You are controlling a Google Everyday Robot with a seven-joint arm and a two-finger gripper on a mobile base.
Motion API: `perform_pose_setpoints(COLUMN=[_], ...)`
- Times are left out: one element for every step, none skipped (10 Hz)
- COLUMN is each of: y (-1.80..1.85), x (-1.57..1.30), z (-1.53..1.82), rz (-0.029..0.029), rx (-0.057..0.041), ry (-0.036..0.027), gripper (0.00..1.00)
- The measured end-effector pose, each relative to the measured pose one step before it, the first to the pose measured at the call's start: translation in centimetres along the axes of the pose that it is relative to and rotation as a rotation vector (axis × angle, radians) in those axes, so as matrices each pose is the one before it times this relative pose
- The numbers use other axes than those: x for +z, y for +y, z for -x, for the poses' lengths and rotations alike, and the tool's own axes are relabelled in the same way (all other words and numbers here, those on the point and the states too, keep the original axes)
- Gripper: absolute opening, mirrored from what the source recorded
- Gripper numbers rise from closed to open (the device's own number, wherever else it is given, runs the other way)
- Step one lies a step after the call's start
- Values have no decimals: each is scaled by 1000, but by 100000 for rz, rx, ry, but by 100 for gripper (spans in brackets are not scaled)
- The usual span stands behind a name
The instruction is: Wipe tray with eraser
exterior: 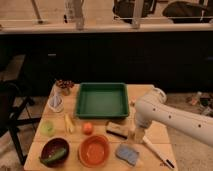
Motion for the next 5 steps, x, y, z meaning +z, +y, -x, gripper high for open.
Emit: perform_pose_setpoints(y=[175, 361, 410, 102, 189], x=[101, 380, 511, 475, 325], z=[331, 427, 764, 916, 499], rz=[234, 639, 1110, 303, 647], rx=[-669, -1042, -1107, -1802, -716], ry=[-24, 235, 138, 193, 177], gripper=[80, 80, 80, 80, 80])
